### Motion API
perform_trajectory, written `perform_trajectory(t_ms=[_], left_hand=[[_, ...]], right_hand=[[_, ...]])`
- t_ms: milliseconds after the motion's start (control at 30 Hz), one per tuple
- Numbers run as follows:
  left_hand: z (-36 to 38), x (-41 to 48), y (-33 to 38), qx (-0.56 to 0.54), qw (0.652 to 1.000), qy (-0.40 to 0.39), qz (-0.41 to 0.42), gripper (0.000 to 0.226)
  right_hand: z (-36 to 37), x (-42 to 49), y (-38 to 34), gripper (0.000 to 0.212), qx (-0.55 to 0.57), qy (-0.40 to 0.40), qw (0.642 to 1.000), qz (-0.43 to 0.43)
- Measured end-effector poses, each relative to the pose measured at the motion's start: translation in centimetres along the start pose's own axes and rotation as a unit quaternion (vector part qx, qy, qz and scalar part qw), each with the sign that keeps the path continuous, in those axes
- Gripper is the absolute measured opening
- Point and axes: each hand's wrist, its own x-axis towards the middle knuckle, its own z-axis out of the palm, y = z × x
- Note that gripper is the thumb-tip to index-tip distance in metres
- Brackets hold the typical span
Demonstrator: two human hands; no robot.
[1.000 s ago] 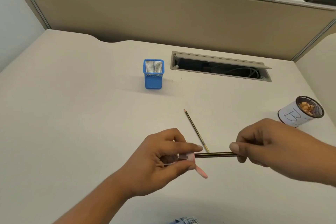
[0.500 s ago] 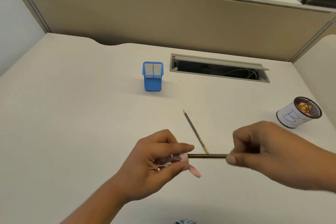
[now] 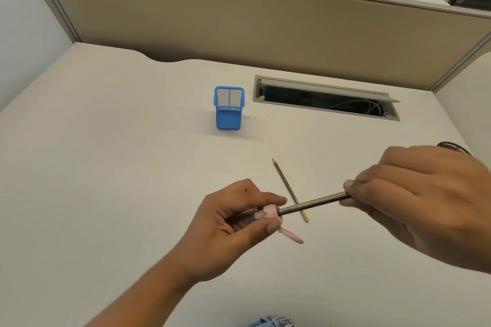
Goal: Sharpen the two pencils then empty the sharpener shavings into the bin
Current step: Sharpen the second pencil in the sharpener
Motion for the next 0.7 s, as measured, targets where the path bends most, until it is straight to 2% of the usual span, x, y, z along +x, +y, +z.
perform_trajectory(t_ms=[67, 100, 133, 167, 200, 233, 267, 300, 333, 400, 467, 500, 533, 600, 667, 700], left_hand=[[-0.4, 0.3, 0.1, 0.022, 1.0, -0.005, 0.012, 0.022], [-0.6, 0.3, 0.1, 0.047, 0.999, -0.016, 0.017, 0.023], [-0.7, 0.3, 0.1, 0.075, 0.996, -0.033, 0.023, 0.024], [-0.8, 0.3, 0.1, 0.097, 0.993, -0.053, 0.03, 0.024], [-0.8, 0.3, 0.2, 0.111, 0.991, -0.072, 0.037, 0.023], [-0.9, 0.3, 0.2, 0.116, 0.988, -0.088, 0.042, 0.023], [-0.9, 0.3, 0.2, 0.118, 0.987, -0.096, 0.045, 0.022], [-1.0, 0.3, 0.2, 0.119, 0.987, -0.097, 0.046, 0.022], [-1.0, 0.3, 0.2, 0.119, 0.988, -0.092, 0.045, 0.021], [-0.9, 0.2, 0.1, 0.11, 0.99, -0.075, 0.038, 0.02], [-0.8, 0.1, 0.0, 0.082, 0.995, -0.055, 0.026, 0.019], [-0.6, 0.0, 0.0, 0.063, 0.997, -0.045, 0.021, 0.019], [-0.4, 0.0, 0.0, 0.044, 0.998, -0.033, 0.016, 0.019], [-0.3, 0.0, 0.0, 0.018, 1.0, -0.012, 0.016, 0.019], [-0.4, 0.0, 0.0, 0.031, 0.999, -0.004, 0.021, 0.019], [-0.6, 0.0, 0.0, 0.048, 0.999, -0.008, 0.022, 0.02]], right_hand=[[0.1, -0.1, -0.7, 0.024, 0.048, -0.052, 0.994, 0.077], [0.2, 0.2, -0.9, 0.029, 0.112, -0.118, 0.972, 0.171], [0.0, 0.7, -1.0, 0.034, 0.22, -0.196, 0.911, 0.288], [-0.1, 1.1, -0.9, 0.038, 0.336, -0.262, 0.816, 0.39], [-0.2, 1.1, -0.8, 0.04, 0.411, -0.306, 0.732, 0.449], [0.1, 0.8, -0.6, 0.041, 0.457, -0.337, 0.684, 0.458], [0.2, 0.6, -0.5, 0.041, 0.468, -0.35, 0.677, 0.448], [0.2, 0.4, -0.5, 0.039, 0.453, -0.352, 0.694, 0.436], [0.0, 0.0, -0.7, 0.037, 0.424, -0.329, 0.732, 0.419], [-0.5, -0.1, -0.9, 0.03, 0.341, -0.239, 0.834, 0.362], [-0.5, -0.2, -0.5, 0.016, 0.2, -0.141, 0.942, 0.229], [-0.5, -0.1, -0.3, 0.01, 0.147, -0.09, 0.971, 0.165], [-0.4, 0.0, 0.0, 0.005, 0.104, -0.056, 0.987, 0.105], [0.1, -0.3, 0.0, 0.015, 0.057, -0.029, 0.997, 0.041], [0.1, -0.4, -0.6, 0.015, 0.103, -0.05, 0.989, 0.092], [0.0, -0.1, -1.0, 0.019, 0.158, -0.092, 0.968, 0.17]])
